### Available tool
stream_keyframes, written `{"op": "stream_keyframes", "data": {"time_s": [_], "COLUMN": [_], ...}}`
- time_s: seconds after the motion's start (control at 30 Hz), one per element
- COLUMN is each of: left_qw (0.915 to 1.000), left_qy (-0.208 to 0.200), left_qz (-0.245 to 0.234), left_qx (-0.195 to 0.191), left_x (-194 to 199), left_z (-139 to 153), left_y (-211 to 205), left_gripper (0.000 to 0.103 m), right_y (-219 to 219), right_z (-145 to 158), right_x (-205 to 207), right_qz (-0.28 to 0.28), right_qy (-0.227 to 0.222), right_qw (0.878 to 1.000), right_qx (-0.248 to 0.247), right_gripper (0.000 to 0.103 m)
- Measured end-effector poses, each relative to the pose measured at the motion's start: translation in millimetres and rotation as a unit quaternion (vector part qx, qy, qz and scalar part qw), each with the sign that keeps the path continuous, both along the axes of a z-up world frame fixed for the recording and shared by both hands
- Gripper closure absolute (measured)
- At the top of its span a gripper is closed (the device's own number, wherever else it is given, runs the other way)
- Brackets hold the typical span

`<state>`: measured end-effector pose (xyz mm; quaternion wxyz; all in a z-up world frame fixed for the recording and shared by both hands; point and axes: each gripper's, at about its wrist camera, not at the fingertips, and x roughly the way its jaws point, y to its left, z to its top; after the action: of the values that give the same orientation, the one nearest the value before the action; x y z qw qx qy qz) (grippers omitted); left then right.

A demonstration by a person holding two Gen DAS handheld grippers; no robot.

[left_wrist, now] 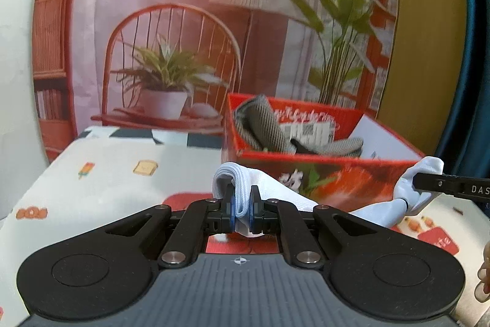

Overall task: Organize soft objects
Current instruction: 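Lift the white socks with both tools and carry them over the box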

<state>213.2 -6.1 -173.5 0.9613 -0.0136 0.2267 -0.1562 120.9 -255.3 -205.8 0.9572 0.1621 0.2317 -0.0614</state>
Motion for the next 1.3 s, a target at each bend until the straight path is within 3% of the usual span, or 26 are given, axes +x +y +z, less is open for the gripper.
{"op": "stream_keyframes", "data": {"time_s": [0.33, 0.63, 0.8, 1.0, 1.3], "left_qw": [0.9982, 0.9963, 0.9953, 0.9954, 0.9908], "left_qy": [-0.055, -0.081, -0.082, -0.048, 0.0], "left_qz": [-0.021, -0.025, -0.016, -0.016, -0.044], "left_qx": [-0.01, 0.016, 0.048, 0.082, 0.128], "left_x": [7, 54, 86, 124, 145], "left_z": [45, 67, 65, 51, 22], "left_y": [-10, -43, -61, -75, -86], "left_gripper": [0.094, 0.094, 0.094, 0.094, 0.094], "right_y": [-18, -43, -60, -64, -69], "right_z": [52, 79, 71, 49, 25], "right_x": [11, 63, 106, 149, 170], "right_qz": [0.0, -0.008, -0.019, -0.007, 0.012], "right_qy": [-0.044, -0.036, -0.012, 0.033, 0.084], "right_qw": [0.999, 0.997, 0.996, 0.99, 0.985], "right_qx": [-0.017, -0.066, -0.091, -0.139, -0.15], "right_gripper": [0.088, 0.088, 0.088, 0.088, 0.088]}}
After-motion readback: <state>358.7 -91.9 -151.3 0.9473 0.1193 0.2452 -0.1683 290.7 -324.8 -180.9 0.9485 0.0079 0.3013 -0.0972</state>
